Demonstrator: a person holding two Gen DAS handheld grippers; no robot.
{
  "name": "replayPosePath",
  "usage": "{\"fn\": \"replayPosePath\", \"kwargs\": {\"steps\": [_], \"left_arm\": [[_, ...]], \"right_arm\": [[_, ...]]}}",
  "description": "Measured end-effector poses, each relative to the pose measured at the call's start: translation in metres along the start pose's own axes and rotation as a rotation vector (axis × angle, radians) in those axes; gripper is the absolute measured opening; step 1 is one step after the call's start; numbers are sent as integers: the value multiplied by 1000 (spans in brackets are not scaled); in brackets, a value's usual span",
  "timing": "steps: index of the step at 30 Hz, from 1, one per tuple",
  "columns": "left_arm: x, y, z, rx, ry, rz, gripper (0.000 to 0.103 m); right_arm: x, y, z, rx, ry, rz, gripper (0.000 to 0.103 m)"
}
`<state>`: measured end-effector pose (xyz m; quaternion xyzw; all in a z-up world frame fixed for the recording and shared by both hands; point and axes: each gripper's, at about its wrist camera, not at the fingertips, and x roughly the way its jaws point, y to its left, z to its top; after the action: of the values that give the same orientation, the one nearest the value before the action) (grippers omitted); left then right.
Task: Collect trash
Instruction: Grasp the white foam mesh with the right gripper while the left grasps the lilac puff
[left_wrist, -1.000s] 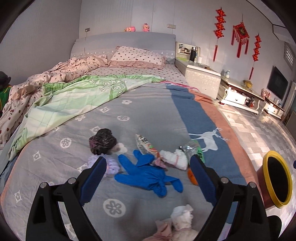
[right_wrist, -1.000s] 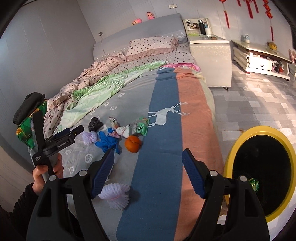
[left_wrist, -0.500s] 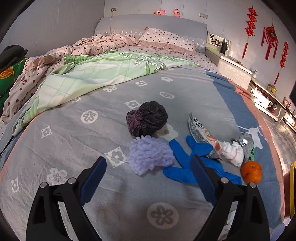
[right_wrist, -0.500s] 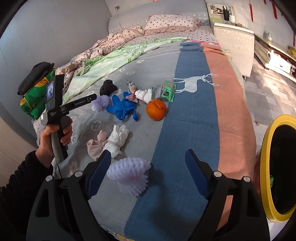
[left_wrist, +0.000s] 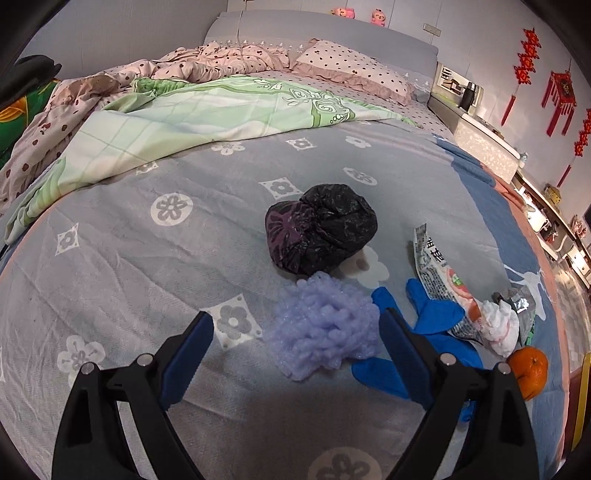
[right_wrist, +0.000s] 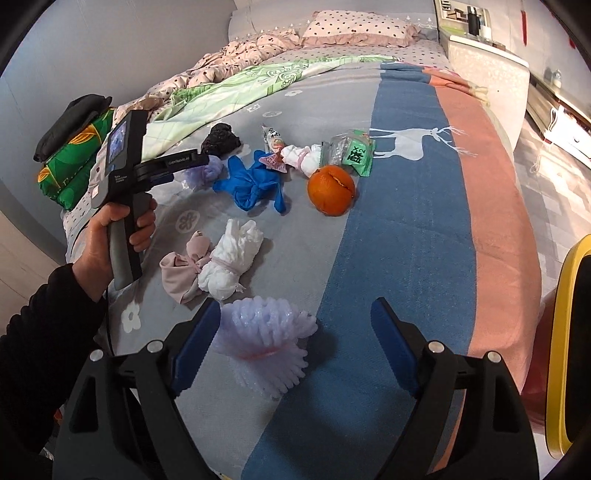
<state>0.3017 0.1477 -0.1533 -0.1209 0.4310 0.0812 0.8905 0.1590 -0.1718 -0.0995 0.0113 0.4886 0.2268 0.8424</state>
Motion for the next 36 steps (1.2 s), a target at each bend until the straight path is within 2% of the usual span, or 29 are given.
{"fn": "replayPosePath", "kwargs": {"steps": [4, 6, 9, 17, 22, 27, 36], "left_arm": [[7, -7, -1, 17, 2, -37, 73], [10, -11, -2, 32, 7, -59, 58], [9, -19, -5, 61, -4, -68, 50], [8, -13, -7, 45, -7, -115, 44], [3, -12, -7, 43, -12, -115, 40], [-10, -7, -7, 28, -28, -116, 38], [-54, -5, -5, 42, -80, -116, 38]], "right_arm": [[5, 14, -2, -32, 17, 32, 79], [9, 20, -3, -44, 25, 39, 79], [18, 25, -3, -52, 52, 63, 78], [37, 38, 4, -74, 102, 109, 68], [44, 44, 6, -94, 115, 120, 57], [36, 44, 6, -93, 79, 113, 45], [-6, 37, 8, -50, -23, 134, 44]]}}
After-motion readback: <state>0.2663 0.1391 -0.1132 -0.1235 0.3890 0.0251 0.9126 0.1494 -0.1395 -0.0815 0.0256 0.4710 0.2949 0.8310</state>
